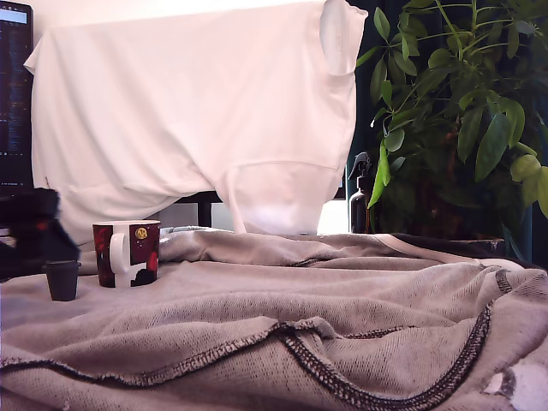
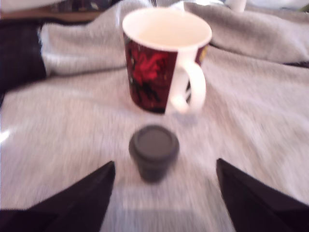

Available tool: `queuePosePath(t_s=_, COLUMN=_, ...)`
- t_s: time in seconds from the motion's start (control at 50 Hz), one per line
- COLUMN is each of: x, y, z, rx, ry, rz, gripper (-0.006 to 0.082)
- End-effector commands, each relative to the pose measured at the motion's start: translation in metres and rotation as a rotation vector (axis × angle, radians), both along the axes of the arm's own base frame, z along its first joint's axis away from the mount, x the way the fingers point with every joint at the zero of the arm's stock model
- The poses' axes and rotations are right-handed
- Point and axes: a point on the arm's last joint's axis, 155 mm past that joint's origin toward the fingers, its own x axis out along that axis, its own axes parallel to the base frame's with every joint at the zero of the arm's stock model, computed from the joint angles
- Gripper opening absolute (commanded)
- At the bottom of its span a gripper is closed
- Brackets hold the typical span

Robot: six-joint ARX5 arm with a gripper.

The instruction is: Pick the grey coffee capsule and place it inside the red coffee cup

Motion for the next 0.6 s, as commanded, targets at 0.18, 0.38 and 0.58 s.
queuePosePath(t_s=0.18, x=0.020, y=-0.002, z=-0.026, rx=0.033, ry=0.058, rz=-0.004, gripper=0.0756)
queuePosePath(t_s=0.38, x=0.037, y=-0.002, z=-0.023, rx=0.080, ry=0.034, rz=-0.011, gripper=0.0664)
queuePosePath(t_s=0.58, x=0.042, y=-0.004, z=-0.018, rx=0.079, ry=0.022, rz=-0.017, gripper=0.0070)
